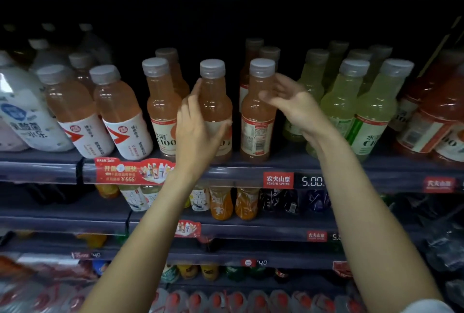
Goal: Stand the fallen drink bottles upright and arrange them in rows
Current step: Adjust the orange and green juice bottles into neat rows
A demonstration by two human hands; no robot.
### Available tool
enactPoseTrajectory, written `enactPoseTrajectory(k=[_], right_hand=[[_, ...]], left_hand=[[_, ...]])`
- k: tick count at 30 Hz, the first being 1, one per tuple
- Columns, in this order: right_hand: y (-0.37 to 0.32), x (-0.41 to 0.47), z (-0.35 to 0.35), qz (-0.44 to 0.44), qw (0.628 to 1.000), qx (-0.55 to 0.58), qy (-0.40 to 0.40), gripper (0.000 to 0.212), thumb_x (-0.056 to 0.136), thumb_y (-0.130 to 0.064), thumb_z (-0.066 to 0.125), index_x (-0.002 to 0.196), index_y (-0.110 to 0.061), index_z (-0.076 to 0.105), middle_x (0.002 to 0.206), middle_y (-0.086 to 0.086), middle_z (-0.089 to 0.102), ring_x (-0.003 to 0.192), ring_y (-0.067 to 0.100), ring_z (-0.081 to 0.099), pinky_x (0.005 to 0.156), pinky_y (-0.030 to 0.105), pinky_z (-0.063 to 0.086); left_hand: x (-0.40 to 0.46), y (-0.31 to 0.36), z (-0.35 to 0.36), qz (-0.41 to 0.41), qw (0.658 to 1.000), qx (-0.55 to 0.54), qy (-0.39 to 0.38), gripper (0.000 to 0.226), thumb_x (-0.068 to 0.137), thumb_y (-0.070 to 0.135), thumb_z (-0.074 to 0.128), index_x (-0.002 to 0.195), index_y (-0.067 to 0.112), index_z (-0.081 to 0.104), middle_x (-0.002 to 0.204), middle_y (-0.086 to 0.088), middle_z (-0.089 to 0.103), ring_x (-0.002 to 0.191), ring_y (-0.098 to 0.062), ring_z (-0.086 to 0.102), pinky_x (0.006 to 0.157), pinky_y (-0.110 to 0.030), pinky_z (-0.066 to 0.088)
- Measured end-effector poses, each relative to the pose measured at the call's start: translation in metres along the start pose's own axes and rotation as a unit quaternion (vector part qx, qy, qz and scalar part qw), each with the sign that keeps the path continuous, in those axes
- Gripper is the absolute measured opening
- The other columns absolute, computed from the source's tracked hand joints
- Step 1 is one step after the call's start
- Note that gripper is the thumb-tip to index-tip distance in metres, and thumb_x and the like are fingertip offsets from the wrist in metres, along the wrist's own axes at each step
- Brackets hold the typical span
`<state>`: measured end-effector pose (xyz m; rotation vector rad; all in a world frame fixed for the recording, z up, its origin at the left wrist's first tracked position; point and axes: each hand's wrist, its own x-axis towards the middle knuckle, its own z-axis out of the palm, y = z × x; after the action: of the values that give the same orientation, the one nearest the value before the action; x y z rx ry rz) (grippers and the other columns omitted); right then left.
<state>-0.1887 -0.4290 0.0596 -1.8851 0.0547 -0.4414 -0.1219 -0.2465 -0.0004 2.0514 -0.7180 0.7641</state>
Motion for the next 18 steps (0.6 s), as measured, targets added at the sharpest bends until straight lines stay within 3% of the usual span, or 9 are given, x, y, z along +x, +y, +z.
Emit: enactPoseTrajectory(k=[2, 5, 8, 11, 15, 18], right_hand=[[0.004, 0.006, 0.005, -0.027, 0.997, -0.017, 0.066, 0.049, 0.077, -0.022, 0.076, 0.12, -0.014, 0.054, 0.113, -0.001, 0.061, 0.096, -0.002, 0.057, 0.081, 0.015, 0.048], [0.009, 0.008, 0.015, -0.017, 0.982, -0.113, 0.152, 0.059, 0.07, -0.044, 0.078, 0.116, -0.019, 0.051, 0.118, 0.002, 0.053, 0.101, 0.012, 0.054, 0.082, 0.031, 0.048], [0.012, -0.001, 0.006, 0.016, 0.994, -0.084, 0.067, 0.044, 0.084, -0.052, 0.06, 0.122, -0.032, 0.049, 0.126, -0.001, 0.05, 0.11, 0.011, 0.053, 0.09, 0.029, 0.044], [0.013, -0.012, -0.011, 0.014, 0.999, -0.036, -0.024, 0.039, 0.088, -0.029, 0.063, 0.124, -0.031, 0.049, 0.123, -0.008, 0.055, 0.104, -0.001, 0.054, 0.083, 0.015, 0.041], [0.012, -0.006, -0.006, -0.019, 0.989, -0.127, 0.066, 0.051, 0.076, -0.037, 0.075, 0.119, -0.023, 0.053, 0.119, -0.004, 0.059, 0.104, 0.014, 0.058, 0.088, 0.035, 0.049], [0.011, 0.001, 0.013, -0.029, 0.974, -0.183, 0.131, 0.052, 0.077, -0.041, 0.073, 0.119, -0.019, 0.052, 0.115, -0.004, 0.061, 0.099, 0.012, 0.057, 0.079, 0.026, 0.045]], left_hand=[[0.001, -0.002, 0.0, 0.004, 1.0, 0.005, 0.0, 0.087, 0.081, 0.032, 0.074, 0.147, 0.006, 0.024, 0.139, -0.013, 0.044, 0.126, -0.023, 0.041, 0.101, -0.02, 0.029], [0.002, -0.002, 0.001, 0.004, 1.0, 0.007, -0.003, 0.088, 0.08, 0.034, 0.074, 0.147, 0.006, 0.024, 0.14, -0.012, 0.043, 0.127, -0.023, 0.041, 0.101, -0.02, 0.029], [0.002, -0.003, 0.001, 0.008, 1.0, 0.008, 0.0, 0.087, 0.081, 0.034, 0.073, 0.147, 0.006, 0.024, 0.14, -0.012, 0.043, 0.127, -0.023, 0.041, 0.1, -0.018, 0.029], [0.001, -0.003, 0.001, 0.005, 1.0, 0.004, 0.0, 0.086, 0.082, 0.034, 0.073, 0.147, 0.007, 0.025, 0.137, -0.011, 0.045, 0.125, -0.022, 0.043, 0.099, -0.019, 0.031], [0.003, -0.002, -0.001, 0.013, 1.0, 0.0, 0.005, 0.085, 0.081, 0.037, 0.073, 0.145, 0.007, 0.027, 0.136, -0.011, 0.047, 0.124, -0.023, 0.045, 0.099, -0.028, 0.038], [0.003, 0.001, -0.004, 0.015, 1.0, -0.014, 0.015, 0.083, 0.079, 0.04, 0.074, 0.143, 0.007, 0.031, 0.137, -0.009, 0.047, 0.125, -0.022, 0.046, 0.101, -0.036, 0.043]])
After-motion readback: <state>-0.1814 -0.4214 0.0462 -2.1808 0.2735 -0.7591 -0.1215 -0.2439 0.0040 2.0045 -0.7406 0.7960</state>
